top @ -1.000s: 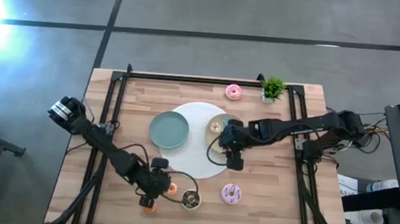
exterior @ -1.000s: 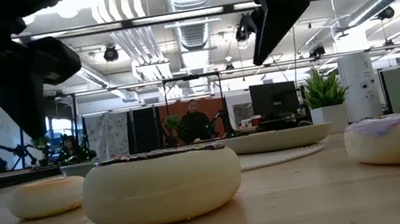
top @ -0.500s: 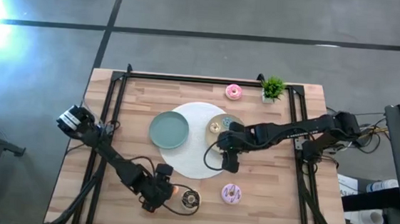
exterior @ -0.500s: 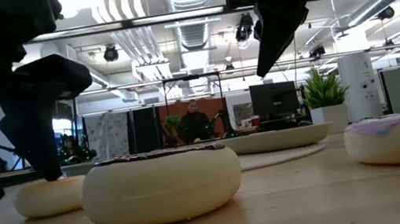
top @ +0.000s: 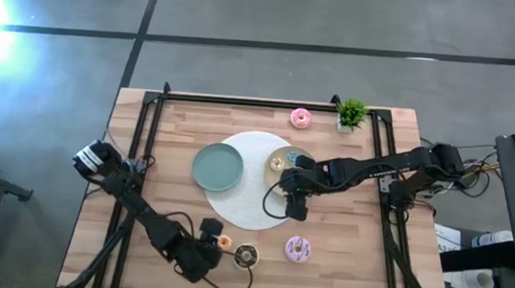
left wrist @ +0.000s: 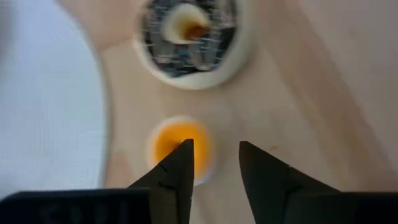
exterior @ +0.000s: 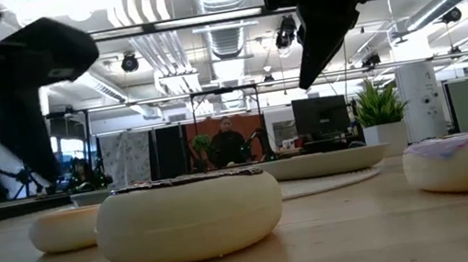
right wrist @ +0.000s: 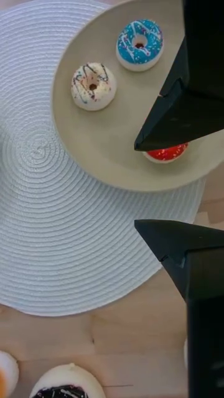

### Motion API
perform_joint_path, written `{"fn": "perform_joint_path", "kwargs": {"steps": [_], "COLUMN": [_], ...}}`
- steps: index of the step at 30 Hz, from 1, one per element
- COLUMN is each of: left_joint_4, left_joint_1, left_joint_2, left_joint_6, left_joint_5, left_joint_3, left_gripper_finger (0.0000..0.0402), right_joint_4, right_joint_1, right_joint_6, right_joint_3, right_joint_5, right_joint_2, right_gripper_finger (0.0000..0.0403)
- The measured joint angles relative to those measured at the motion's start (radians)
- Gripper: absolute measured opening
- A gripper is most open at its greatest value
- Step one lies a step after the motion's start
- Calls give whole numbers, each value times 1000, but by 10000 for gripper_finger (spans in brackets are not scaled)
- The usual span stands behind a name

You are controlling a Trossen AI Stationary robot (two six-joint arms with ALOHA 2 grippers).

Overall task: Pick & Place donuts
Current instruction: Put the top small yellow donut on the brown plate, then put the small orange donut on the brown plate

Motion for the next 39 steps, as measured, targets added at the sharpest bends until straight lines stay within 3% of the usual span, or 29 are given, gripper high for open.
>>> {"fn": "perform_joint_path", "kwargs": {"steps": [3,9,16,27,39], "left_joint_4": [28,-61,-123,-300,-314], "left_joint_1": [-1,10,9,7,8], "left_joint_2": [35,96,152,169,211], "left_joint_6": [-22,-101,-180,-296,-352], "left_joint_5": [-1,-128,-66,-137,-132], "left_joint_3": [7,90,167,250,244], "left_gripper_finger": [99,99,99,99,99], "right_joint_4": [1,-33,-31,-27,-23], "right_joint_1": [0,0,0,0,0], "right_joint_6": [-38,-85,-87,-79,-32], "right_joint_3": [-6,-9,-11,-12,-12], "right_joint_5": [0,-4,-3,-3,-3], "right_joint_2": [0,-3,-6,-6,-6], "right_gripper_finger": [183,183,183,183,182]}}
